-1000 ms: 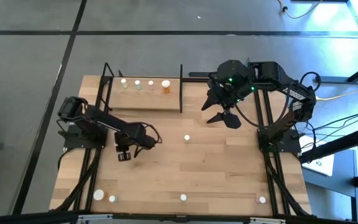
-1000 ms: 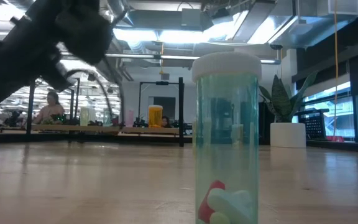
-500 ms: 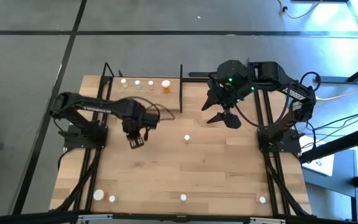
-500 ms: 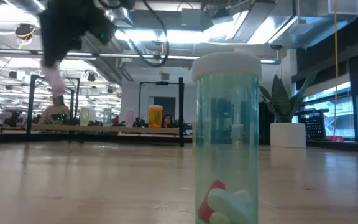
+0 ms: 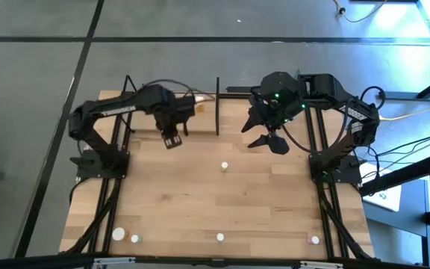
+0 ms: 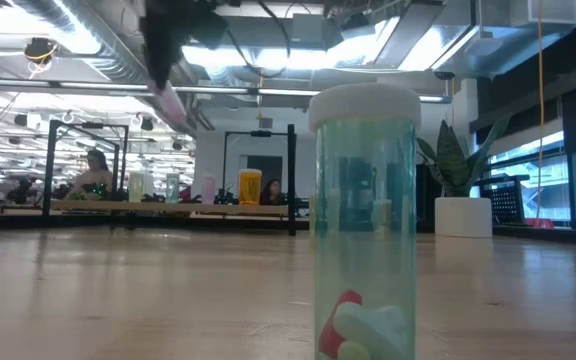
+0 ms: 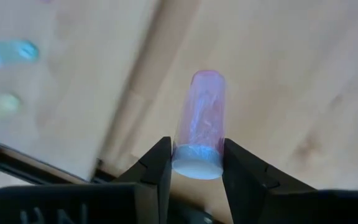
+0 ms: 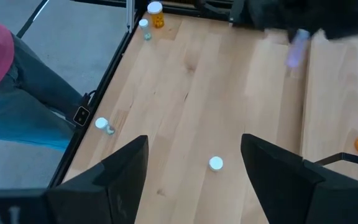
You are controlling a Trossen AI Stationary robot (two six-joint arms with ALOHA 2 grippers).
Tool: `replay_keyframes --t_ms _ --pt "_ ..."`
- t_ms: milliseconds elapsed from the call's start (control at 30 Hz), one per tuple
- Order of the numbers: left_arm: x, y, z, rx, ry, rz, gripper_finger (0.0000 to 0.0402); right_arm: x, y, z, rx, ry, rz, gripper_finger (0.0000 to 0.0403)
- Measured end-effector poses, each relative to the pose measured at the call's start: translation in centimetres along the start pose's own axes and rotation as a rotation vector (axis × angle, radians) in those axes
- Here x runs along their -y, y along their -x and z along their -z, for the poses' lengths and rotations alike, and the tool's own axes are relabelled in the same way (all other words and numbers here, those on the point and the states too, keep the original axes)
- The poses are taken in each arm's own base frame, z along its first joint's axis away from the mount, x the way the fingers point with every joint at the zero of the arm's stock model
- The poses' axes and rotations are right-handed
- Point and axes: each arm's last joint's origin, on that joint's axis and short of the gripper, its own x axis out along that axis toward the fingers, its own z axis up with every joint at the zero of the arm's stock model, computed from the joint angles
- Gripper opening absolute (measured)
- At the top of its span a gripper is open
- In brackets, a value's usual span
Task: Pick and place medicine bottles onto shelf by color
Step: Put the left pink pill bottle on the shelf and align it with the other pink pill bottle
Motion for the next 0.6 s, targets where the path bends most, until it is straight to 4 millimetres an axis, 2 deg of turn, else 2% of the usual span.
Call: replay_keyframes --t_ms 333,600 --pt "-4.3 -3.1 -5.6 -0.095 -0.165 -0.165 0.0102 0.1 0.0 -0.3 0.022 0.010 0.030 0.0259" --pt "-5.9 -6.6 -8.0 -0.221 -0.289 -0.200 0.0102 0.2 0.0 -0.7 0.065 0.027 0.043 0.0259"
